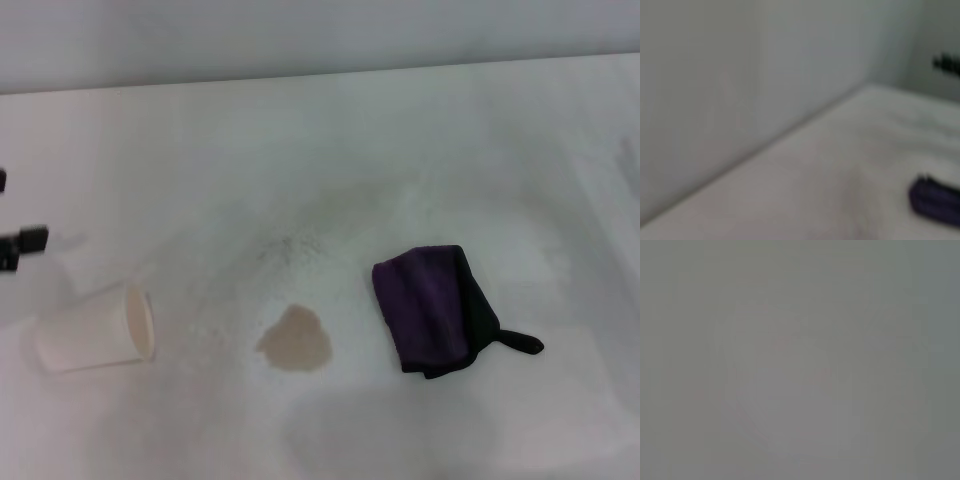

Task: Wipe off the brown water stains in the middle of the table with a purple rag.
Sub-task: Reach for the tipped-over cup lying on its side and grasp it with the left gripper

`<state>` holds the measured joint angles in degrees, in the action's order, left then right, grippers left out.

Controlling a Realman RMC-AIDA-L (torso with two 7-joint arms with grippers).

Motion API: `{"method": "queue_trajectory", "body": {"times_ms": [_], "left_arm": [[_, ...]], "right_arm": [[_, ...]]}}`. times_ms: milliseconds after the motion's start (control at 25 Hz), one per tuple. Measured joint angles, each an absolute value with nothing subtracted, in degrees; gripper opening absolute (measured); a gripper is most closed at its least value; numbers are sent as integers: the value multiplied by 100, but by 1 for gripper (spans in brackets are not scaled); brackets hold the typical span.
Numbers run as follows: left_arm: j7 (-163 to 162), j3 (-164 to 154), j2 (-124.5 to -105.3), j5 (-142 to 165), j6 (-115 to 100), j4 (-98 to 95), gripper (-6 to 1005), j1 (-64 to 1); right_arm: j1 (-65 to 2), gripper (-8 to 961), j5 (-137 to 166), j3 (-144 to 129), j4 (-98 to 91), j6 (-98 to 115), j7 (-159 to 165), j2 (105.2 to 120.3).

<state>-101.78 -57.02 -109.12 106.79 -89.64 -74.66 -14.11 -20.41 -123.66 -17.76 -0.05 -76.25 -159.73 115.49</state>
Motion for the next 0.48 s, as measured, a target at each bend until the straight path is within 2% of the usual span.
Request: {"method": "queue_trajectory", "body": {"times_ms": [280, 480], "left_arm": [[-10023, -5726, -10875, 12068, -9754, -7816, 875, -1894], [-9634, -5772, -10958, 12619, -9808, -7877, 874, -2030]], "right_arm": [[-2068, 813, -12366, -1767, 118, -7625, -15972, 11568], [-2075, 813, -12366, -1766, 260, -7631, -15979, 11584]]}}
